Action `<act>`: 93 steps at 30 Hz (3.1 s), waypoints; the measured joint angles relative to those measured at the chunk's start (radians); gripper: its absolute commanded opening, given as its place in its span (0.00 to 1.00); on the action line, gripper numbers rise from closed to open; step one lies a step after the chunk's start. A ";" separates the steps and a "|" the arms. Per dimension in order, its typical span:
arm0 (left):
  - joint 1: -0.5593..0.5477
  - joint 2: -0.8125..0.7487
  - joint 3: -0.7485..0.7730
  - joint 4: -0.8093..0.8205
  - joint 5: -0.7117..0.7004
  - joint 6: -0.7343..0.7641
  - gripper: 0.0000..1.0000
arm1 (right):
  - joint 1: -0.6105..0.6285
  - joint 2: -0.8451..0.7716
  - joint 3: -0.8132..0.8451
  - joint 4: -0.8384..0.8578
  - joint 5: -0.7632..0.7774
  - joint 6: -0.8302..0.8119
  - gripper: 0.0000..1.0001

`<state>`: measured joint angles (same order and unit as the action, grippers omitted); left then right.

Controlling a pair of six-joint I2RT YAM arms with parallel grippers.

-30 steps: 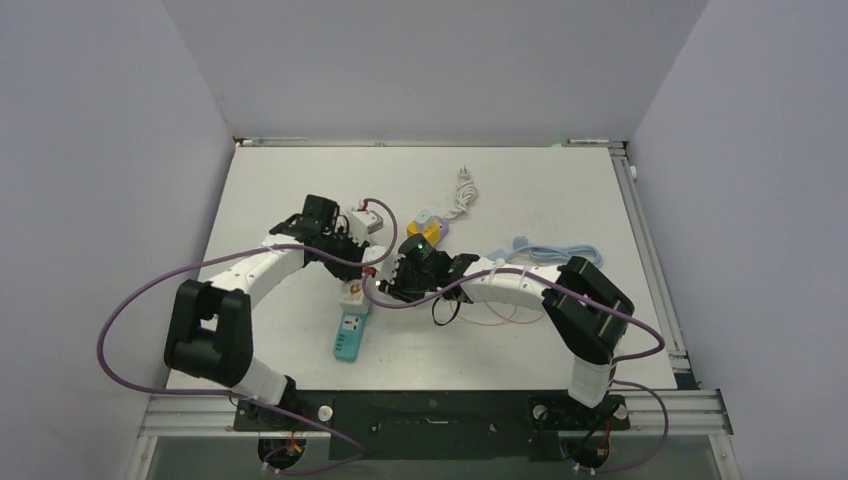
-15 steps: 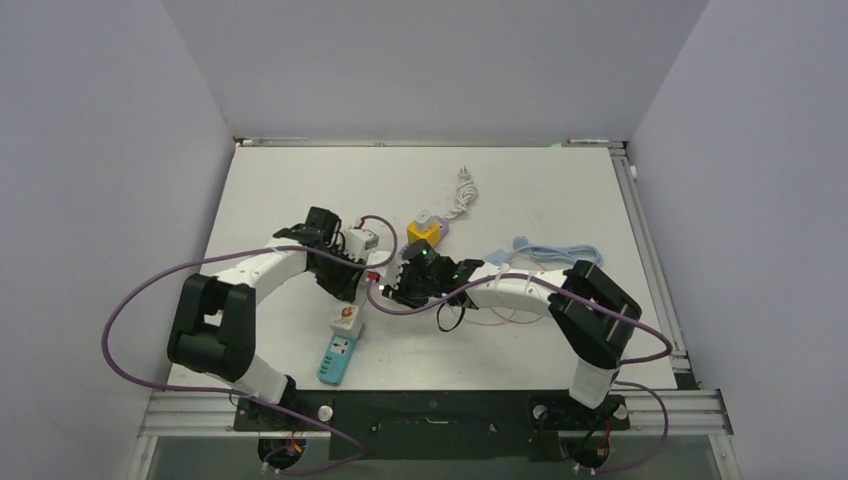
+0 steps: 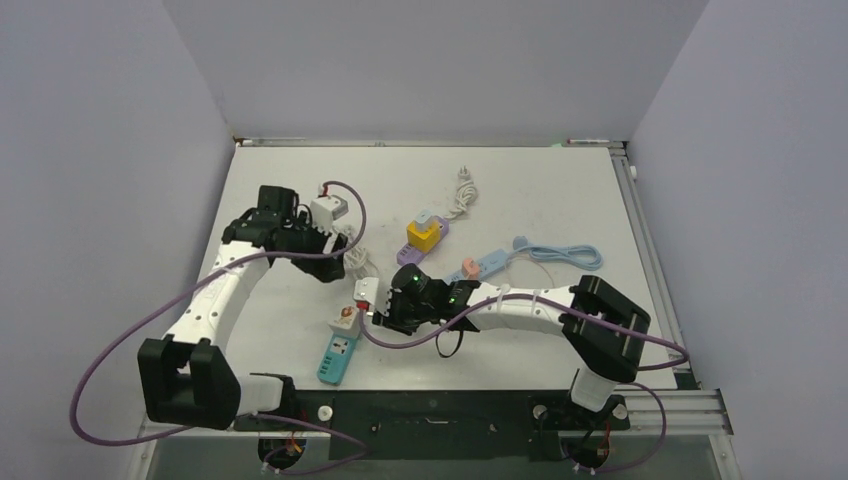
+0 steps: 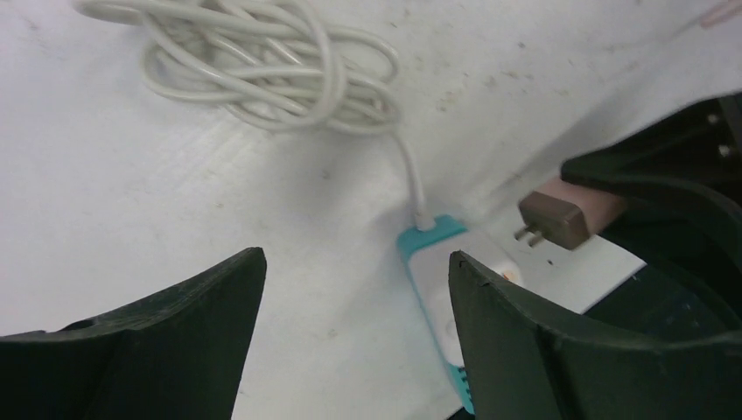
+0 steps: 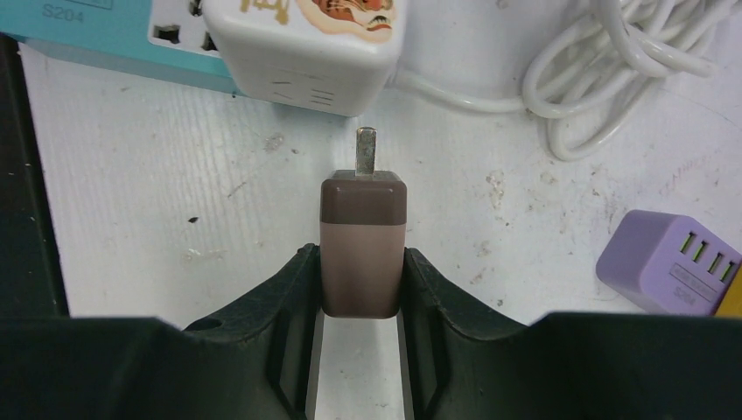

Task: Insert the plug
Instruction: Insert the plug into the socket.

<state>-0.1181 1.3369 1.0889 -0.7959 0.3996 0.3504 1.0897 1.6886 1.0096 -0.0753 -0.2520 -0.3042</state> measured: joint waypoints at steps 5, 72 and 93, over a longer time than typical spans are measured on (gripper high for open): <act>-0.060 -0.072 -0.109 -0.095 0.059 0.027 0.49 | 0.017 0.000 0.000 0.000 -0.004 0.001 0.05; -0.076 -0.054 -0.177 -0.109 0.111 0.255 0.36 | 0.038 0.066 0.051 -0.045 -0.023 -0.021 0.05; -0.079 -0.059 -0.180 -0.108 0.110 0.254 0.34 | 0.038 0.067 0.051 -0.037 -0.023 -0.018 0.05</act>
<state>-0.1974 1.2781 0.9085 -0.9035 0.5098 0.6044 1.1278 1.7554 1.0607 -0.1120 -0.2749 -0.3225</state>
